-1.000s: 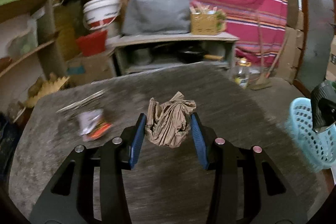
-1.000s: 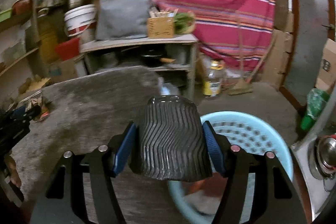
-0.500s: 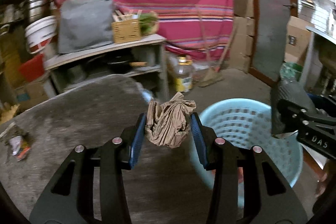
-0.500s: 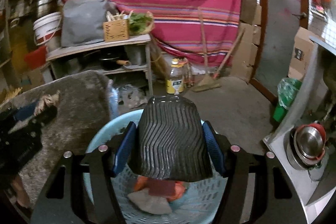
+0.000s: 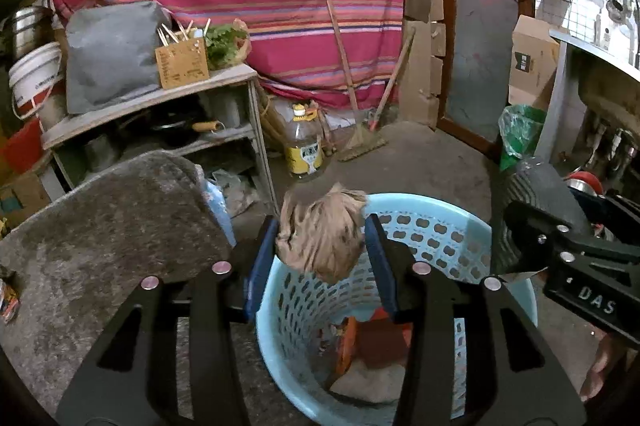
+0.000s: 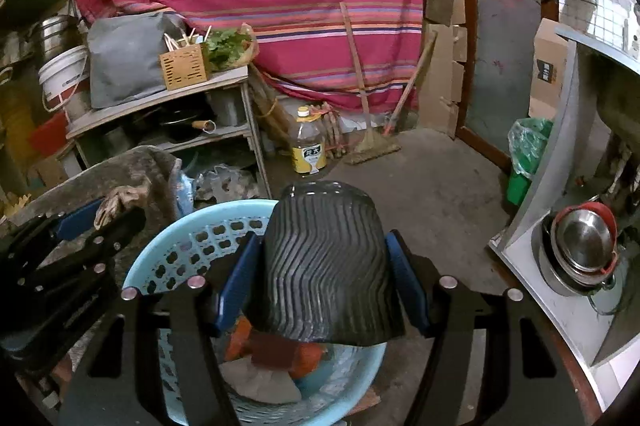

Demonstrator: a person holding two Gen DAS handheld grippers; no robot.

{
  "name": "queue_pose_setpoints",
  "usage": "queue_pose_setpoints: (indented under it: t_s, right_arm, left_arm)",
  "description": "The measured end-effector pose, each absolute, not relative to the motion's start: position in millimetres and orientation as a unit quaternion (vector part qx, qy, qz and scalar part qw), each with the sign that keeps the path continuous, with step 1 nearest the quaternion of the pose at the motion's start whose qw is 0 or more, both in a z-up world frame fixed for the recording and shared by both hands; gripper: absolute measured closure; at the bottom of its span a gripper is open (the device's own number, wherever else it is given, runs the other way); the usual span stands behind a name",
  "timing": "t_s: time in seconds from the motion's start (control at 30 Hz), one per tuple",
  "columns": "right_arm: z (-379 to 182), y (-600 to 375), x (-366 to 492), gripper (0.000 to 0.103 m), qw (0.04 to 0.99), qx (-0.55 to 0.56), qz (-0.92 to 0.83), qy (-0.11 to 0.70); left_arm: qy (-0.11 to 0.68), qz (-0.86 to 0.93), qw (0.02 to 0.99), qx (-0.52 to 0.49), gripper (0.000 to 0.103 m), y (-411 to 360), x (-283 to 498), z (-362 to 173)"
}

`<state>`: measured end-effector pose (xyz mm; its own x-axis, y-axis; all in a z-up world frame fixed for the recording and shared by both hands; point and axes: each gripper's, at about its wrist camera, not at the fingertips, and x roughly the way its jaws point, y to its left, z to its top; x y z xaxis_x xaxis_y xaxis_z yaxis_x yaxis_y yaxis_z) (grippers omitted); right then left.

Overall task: Collect trash
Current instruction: 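Carry both items over the blue basket and open both tools to drop them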

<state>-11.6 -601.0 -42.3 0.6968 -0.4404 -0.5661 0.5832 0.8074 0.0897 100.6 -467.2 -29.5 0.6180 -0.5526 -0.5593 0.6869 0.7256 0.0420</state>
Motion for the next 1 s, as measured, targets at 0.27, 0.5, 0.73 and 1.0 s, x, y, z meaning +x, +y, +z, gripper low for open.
queue_pose_setpoints:
  t_s: [0.27, 0.5, 0.73, 1.0]
  right_arm:
    - [-46, -601, -12, 0.039, 0.911, 0.134, -0.278, 0.273]
    - [-46, -598, -7, 0.039, 0.911, 0.134, -0.275, 0.275]
    - [-47, -582, 13, 0.038, 0.911, 0.126, -0.266, 0.288]
    - [-44, -570, 24, 0.012, 0.908, 0.124, -0.291, 0.276]
  left_arm:
    - [0.27, -0.344, 0.891, 0.122, 0.035, -462, 106, -32]
    - [0.262, -0.326, 0.902, 0.111, 0.019, -439, 110, -22]
    - [0.264, -0.289, 0.915, 0.095, 0.015, -393, 125, -16]
    - [0.258, -0.23, 0.934, 0.087, 0.01, -322, 142, -8]
